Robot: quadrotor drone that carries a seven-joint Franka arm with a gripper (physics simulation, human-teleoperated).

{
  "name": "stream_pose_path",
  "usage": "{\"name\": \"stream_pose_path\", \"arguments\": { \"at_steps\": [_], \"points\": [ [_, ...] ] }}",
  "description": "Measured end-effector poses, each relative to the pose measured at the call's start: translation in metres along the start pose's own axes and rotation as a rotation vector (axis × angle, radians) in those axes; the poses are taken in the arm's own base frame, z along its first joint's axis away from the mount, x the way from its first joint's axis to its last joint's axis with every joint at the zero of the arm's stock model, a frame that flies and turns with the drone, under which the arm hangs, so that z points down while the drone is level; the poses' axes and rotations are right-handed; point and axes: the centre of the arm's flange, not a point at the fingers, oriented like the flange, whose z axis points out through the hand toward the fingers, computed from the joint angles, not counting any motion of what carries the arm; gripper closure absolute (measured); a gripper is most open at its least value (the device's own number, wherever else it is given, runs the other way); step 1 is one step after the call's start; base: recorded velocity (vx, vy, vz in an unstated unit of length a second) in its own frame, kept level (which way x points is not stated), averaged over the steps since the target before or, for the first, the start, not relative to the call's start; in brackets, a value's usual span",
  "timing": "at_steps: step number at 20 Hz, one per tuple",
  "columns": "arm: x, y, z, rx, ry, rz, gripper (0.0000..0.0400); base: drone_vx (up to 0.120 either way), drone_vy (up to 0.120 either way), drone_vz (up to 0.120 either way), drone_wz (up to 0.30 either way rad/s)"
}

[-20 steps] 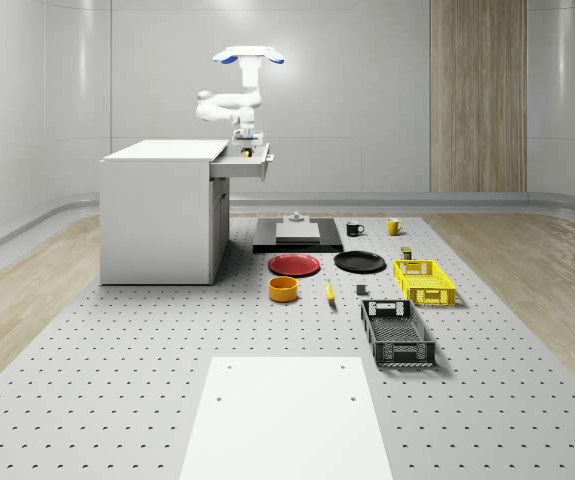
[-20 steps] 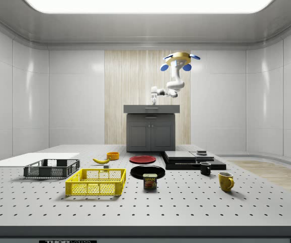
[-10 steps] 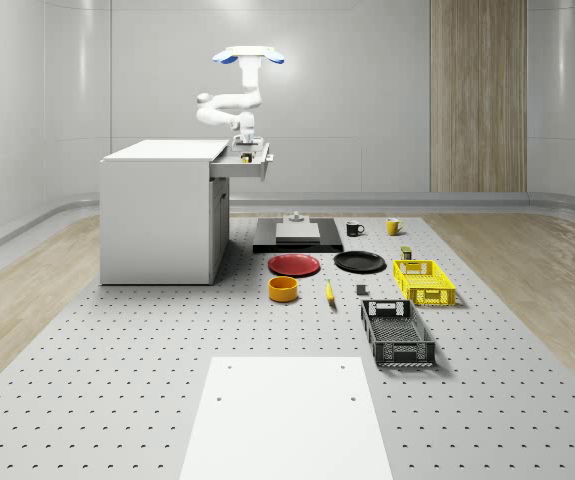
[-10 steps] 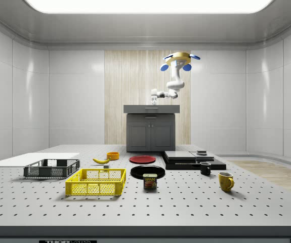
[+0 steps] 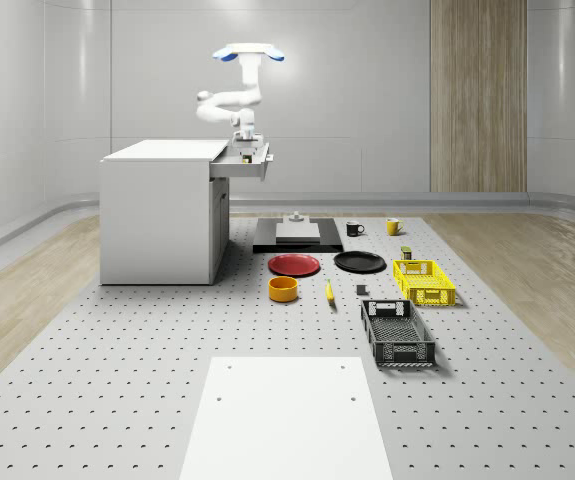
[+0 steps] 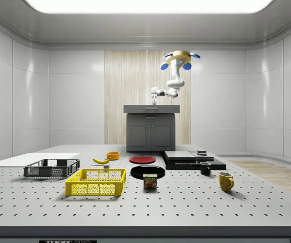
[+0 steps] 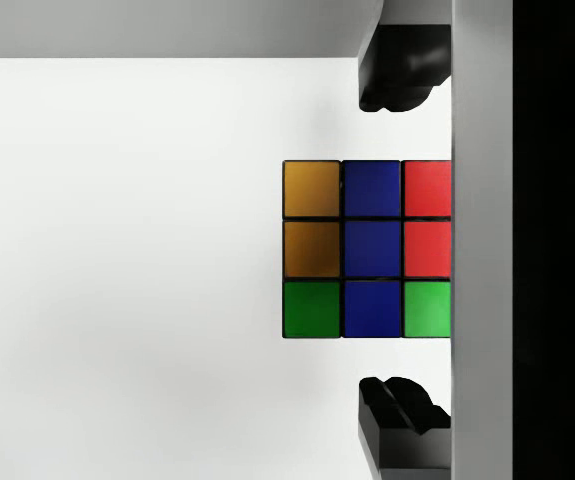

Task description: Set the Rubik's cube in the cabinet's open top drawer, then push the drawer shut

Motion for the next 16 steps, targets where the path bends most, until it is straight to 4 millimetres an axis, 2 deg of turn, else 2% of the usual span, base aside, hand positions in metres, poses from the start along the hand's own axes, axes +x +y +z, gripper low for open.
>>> {"name": "stream_pose_path", "arguments": {
  "at_steps": [9,16],
  "points": [
    [0.0000,0.0000,-0.0068,0.000,0.000,0.000,0.0001,-0.116,0.120,0.120,0.000],
    [0.0000,0.0000,-0.0076,0.000,0.000,0.000,0.0000,0.000,0.120,0.000,0.000]
  ]
}}
